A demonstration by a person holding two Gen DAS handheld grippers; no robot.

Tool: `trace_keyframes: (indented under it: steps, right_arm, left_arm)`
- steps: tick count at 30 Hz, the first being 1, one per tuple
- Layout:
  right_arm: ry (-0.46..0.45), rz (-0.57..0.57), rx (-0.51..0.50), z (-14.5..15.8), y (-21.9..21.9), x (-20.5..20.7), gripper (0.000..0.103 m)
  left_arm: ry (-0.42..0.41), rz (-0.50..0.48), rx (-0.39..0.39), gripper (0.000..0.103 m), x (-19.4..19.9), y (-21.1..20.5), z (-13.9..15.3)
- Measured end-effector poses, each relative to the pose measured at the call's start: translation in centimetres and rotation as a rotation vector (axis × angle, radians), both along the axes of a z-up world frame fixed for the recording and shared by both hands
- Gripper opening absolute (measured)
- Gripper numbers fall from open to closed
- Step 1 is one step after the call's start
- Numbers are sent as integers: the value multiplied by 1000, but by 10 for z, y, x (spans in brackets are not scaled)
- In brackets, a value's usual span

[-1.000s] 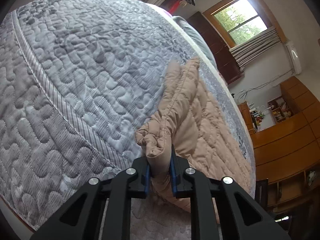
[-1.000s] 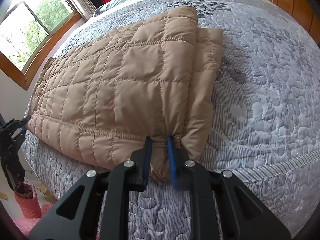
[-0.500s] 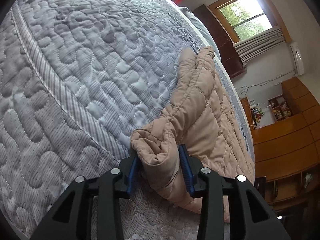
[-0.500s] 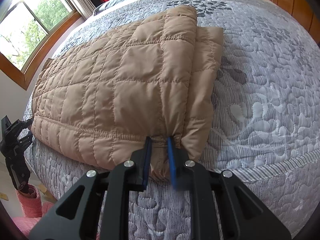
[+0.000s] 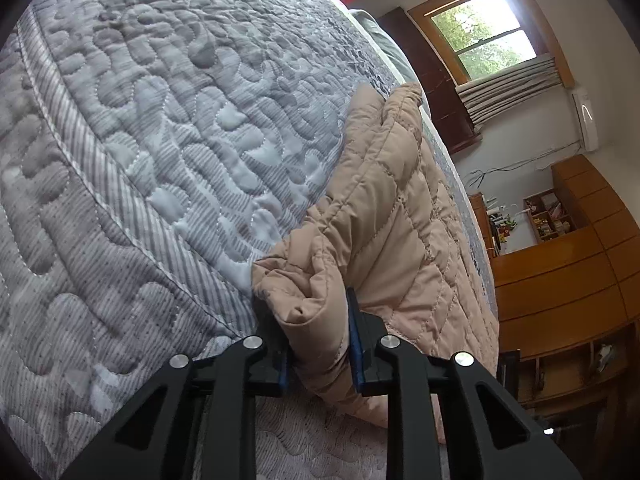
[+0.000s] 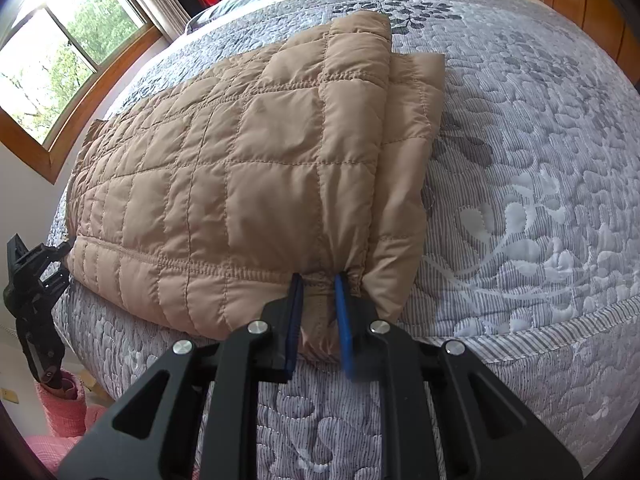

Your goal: Fold large clothes

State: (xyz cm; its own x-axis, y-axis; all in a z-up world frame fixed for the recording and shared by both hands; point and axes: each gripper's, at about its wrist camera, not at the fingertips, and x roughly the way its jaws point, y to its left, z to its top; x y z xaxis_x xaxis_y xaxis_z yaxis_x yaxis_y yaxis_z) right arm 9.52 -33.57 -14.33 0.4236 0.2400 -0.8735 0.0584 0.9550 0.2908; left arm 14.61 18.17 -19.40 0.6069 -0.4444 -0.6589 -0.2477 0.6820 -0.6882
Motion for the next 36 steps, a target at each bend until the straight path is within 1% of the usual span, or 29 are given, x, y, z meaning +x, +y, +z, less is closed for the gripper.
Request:
trace_keyframes:
  steps: [2,3,5,8,10,11,13,16,19,22,25,28,31,34,36]
  right_arm:
    - [-3,0,10,0,-1,-1,15]
    - [-4,0,22,-1,-2,-1,15]
    - [-1,-5,55,-3,-8,0,15]
    - [1,-6,82,-3,-13,1,15]
    - [2,-8,92,-3,-14,1,15]
    - [3,-9,95,-2,-14,0,15]
    - [4,-12,94,-2,-14,-1,15]
    - [6,-12,76,1,-12,-3,15]
    - [11,-12,67,3,-11,-3,15]
    - [16,-16,69,4,-9,-1,15]
    - [21,-18,61,5,-8,-1,15]
    - [25,-18,58,5,-7,0,15]
    - [29,-16,61,5,-8,1,15]
    - [32,-12,58,6,-8,3,15]
    - [34,-9,55,5,-7,3,15]
  left_arm:
    - [-23,-13,41,22,-1,-4,-1]
    - [-32,-15,46,22,-1,-5,-2]
    - [-32,-18,32,22,0,-5,-3]
    - [-5,-23,-19,21,0,0,-3]
    - [-4,-33,-11,17,3,2,2]
    - [-21,-39,11,16,2,-1,10]
    - [-81,-48,52,14,-1,-6,32]
    - [-196,-82,106,13,-9,-22,71]
    - [-291,-140,194,13,-14,-49,108]
    - [-382,-218,277,13,-17,-84,140]
    - [-455,-319,332,13,-20,-124,159]
    - [-482,-426,348,13,-17,-161,165]
    - [-488,-513,361,13,-17,-193,161]
    - [-472,-601,365,13,-13,-222,150]
    - [-441,-655,358,13,-9,-239,138]
